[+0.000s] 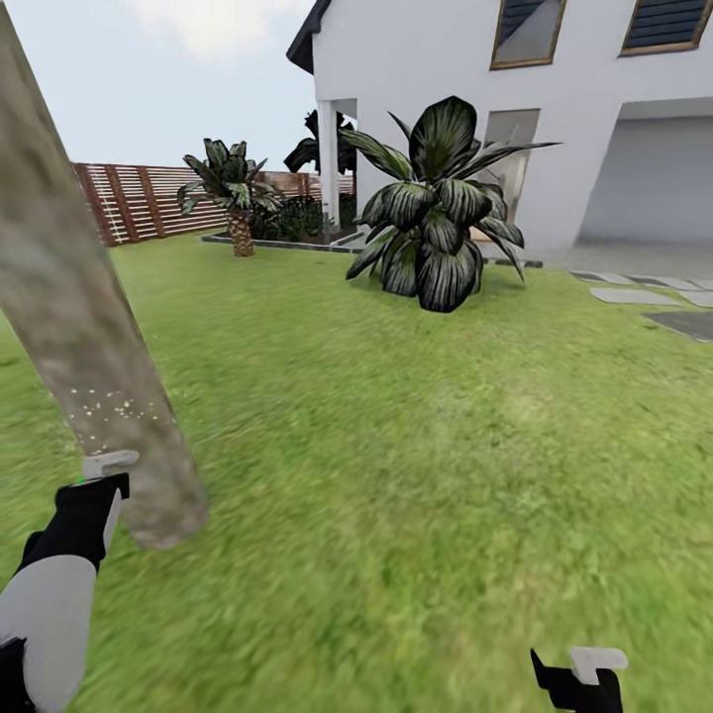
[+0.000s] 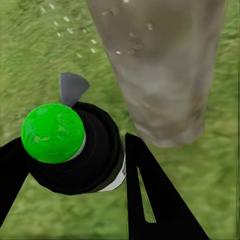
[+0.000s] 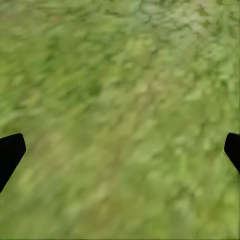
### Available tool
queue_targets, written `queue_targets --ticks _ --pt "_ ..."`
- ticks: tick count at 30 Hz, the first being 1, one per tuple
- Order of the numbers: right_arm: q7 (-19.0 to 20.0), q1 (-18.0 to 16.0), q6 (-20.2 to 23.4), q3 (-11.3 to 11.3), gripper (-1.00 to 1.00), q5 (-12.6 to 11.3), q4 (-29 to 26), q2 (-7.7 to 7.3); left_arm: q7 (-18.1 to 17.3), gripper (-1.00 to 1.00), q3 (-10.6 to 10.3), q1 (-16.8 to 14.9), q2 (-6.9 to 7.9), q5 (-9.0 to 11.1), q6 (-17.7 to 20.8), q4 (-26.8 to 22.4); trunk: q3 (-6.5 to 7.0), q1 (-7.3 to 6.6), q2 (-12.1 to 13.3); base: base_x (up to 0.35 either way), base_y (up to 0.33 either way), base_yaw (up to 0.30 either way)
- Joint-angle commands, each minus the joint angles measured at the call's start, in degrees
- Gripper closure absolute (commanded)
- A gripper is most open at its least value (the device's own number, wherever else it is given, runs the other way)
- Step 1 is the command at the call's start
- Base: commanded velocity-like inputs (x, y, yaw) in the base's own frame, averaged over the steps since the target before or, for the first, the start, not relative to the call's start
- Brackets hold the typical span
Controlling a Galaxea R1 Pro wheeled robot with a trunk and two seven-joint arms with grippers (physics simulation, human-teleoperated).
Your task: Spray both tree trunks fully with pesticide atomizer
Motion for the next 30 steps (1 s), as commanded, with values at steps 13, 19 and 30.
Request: queue_targets --ticks 13,19,30 --pt "0.4 -0.1 -0.2 -0.5 -1.00 0.2 0.0 0.01 0.1 1.00 1.0 1.8 -0.03 -0.4 0.1 0.7 -0.05 0.01 0.0 0.256 -0.171 0.114" --pt "0.5 -0.1 -0.2 -0.5 -1.00 0.2 0.0 0.01 0.1 1.00 1.0 1.8 -0.15 -0.3 0.1 0.9 -0.05 0.01 0.0 0.202 -0.023 0.276" --pt "0.5 -0.1 -0.2 -0.5 -1.00 0.3 0.0 0.01 0.1 1.00 1.0 1.8 -0.62 -0.3 -0.2 3.8 -0.05 0.01 0.0 0.004 -0.150 0.126"
